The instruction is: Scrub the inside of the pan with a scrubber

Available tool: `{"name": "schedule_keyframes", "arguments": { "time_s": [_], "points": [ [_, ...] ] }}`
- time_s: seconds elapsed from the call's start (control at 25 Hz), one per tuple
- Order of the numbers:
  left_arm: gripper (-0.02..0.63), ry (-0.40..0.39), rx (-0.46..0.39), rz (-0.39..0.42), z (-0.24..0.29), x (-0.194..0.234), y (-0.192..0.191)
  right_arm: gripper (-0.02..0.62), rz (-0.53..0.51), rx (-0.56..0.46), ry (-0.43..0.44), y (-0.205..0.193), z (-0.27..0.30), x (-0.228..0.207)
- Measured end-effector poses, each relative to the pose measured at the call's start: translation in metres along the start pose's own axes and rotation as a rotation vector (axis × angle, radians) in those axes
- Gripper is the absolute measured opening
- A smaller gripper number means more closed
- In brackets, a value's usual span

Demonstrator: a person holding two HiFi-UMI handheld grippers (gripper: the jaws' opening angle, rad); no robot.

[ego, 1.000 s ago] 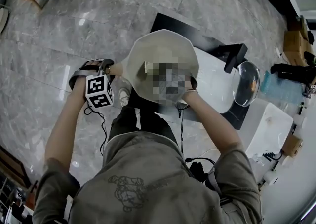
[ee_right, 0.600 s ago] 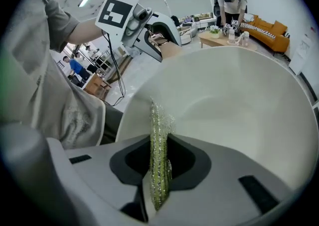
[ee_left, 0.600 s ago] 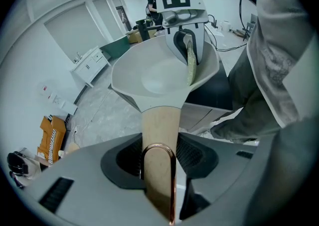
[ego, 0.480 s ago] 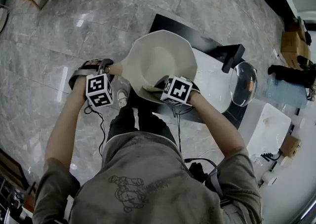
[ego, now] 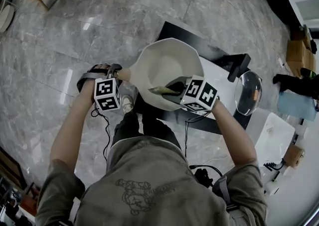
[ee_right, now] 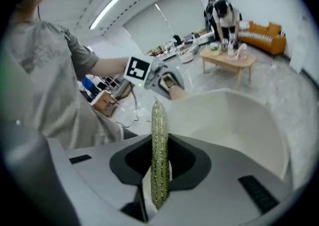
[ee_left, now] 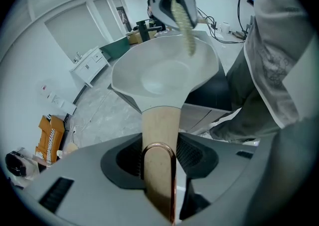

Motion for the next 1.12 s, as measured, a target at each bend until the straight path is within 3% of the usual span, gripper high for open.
{"name": "schedule_keyframes", "arguments": {
  "time_s": [0.08, 0.2, 0.36, 0.52, 0.8, 1.12],
  "points": [
    [0.189, 0.002, -0.002, -0.011, -0.001, 0.000, -0.002, 0.075, -0.080, 0.026, -0.217, 0.013, -0.011, -0.019],
    [0.189, 0.009, -0.001, -0.018, 0.000, 0.001, -0.002, 0.075, -0.213, 0.142, -0.511, 0.021, -0.014, -0.051],
    [0.189, 0.004, -0.006, -0.022, 0.000, 0.001, -0.002, 0.075, -0.448, 0.276, -0.654, 0.025, 0.004, -0.076],
    [0.189, -0.003, -0.016, -0.029, -0.001, 0.001, -0.002, 0.075, -0.687, 0.408, -0.720, 0.020, 0.023, -0.094],
    [0.189, 0.002, -0.019, -0.027, 0.000, 0.001, -0.004, 0.075, -0.913, 0.563, -0.685, -0.002, 0.044, -0.101],
    [0.187, -0.003, -0.034, -0.051, 0.000, 0.001, -0.007, 0.075, -0.823, 0.751, -0.597, -0.038, 0.051, -0.093]
  ]
}}
Point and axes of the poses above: the fingertips, and each gripper's own axes: z forward along the fingers, x to its left, y out of its top, the point moved 9 cm from there along -z, backward along the fingers, and after that the axes turned 4 degrees about -z, right-handed, at the moved point
